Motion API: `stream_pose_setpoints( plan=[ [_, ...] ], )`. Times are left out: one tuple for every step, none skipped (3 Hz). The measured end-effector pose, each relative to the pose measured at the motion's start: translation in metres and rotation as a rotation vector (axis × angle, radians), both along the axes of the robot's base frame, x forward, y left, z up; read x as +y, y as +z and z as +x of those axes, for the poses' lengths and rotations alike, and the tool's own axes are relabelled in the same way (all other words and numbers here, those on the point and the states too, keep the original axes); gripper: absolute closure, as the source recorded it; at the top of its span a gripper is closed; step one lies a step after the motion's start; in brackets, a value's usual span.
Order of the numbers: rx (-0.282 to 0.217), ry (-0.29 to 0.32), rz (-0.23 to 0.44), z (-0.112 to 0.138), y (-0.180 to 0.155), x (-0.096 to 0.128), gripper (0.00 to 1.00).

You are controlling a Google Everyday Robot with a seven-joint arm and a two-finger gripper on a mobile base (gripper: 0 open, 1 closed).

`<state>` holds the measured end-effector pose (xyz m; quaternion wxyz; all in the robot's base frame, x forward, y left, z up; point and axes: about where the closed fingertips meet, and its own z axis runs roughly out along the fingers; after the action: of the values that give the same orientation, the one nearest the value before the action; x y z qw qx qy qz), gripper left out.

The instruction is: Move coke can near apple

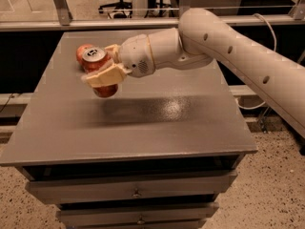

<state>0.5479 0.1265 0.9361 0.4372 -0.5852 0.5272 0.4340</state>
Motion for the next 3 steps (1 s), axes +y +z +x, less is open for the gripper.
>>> stream_pose_setpoints(
  plan=[
    [-0.064, -0.034, 0.056, 0.032, 0.006, 0.019, 1.00],
    [-0.129, -0.058, 0.105, 0.066, 0.019, 0.035, 1.00],
    [-0.164, -0.100, 0.107, 0.099, 0.017, 0.040, 1.00]
  ],
)
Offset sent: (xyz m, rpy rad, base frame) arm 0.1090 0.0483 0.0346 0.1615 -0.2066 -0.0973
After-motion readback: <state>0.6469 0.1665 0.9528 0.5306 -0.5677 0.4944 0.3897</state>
